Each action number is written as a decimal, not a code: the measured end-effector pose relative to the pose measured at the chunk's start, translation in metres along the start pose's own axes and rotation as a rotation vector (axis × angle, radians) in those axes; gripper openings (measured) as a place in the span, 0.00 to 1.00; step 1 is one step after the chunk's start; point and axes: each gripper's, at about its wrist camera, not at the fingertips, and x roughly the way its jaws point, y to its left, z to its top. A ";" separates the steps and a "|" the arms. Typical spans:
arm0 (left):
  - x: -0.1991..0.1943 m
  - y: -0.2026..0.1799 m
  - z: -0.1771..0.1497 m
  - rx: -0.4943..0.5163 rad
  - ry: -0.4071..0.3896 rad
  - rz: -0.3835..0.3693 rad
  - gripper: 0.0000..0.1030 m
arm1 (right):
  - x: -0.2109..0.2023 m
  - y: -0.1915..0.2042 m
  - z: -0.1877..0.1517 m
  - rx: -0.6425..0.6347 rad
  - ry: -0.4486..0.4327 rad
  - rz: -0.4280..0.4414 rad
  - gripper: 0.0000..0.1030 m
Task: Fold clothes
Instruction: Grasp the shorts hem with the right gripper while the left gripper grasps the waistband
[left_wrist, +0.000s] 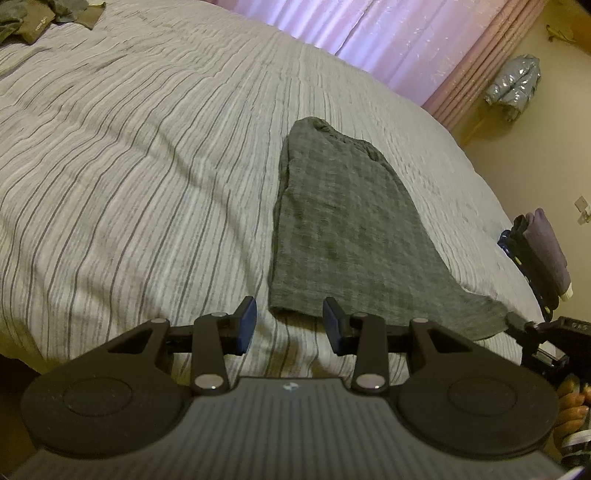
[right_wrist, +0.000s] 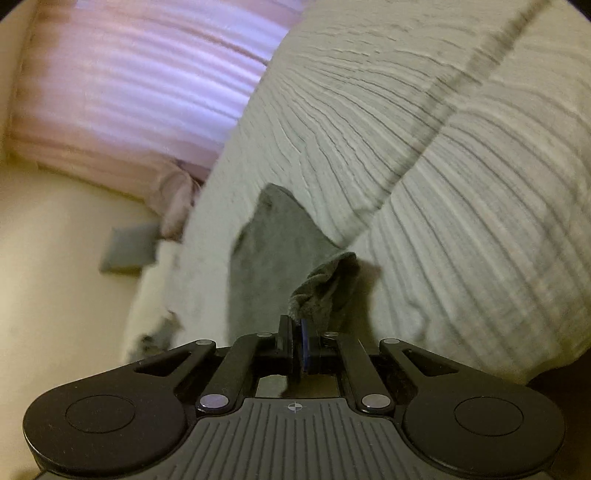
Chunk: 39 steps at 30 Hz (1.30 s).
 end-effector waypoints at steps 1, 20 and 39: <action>0.000 0.001 0.000 -0.003 0.002 -0.002 0.34 | 0.000 -0.002 0.001 0.027 0.001 0.016 0.04; 0.037 0.025 0.035 -0.117 0.022 -0.152 0.43 | -0.010 -0.014 0.010 -0.111 -0.015 -0.075 0.82; 0.121 0.055 0.051 -0.219 0.254 -0.395 0.23 | 0.052 -0.055 0.051 0.016 0.190 0.057 0.73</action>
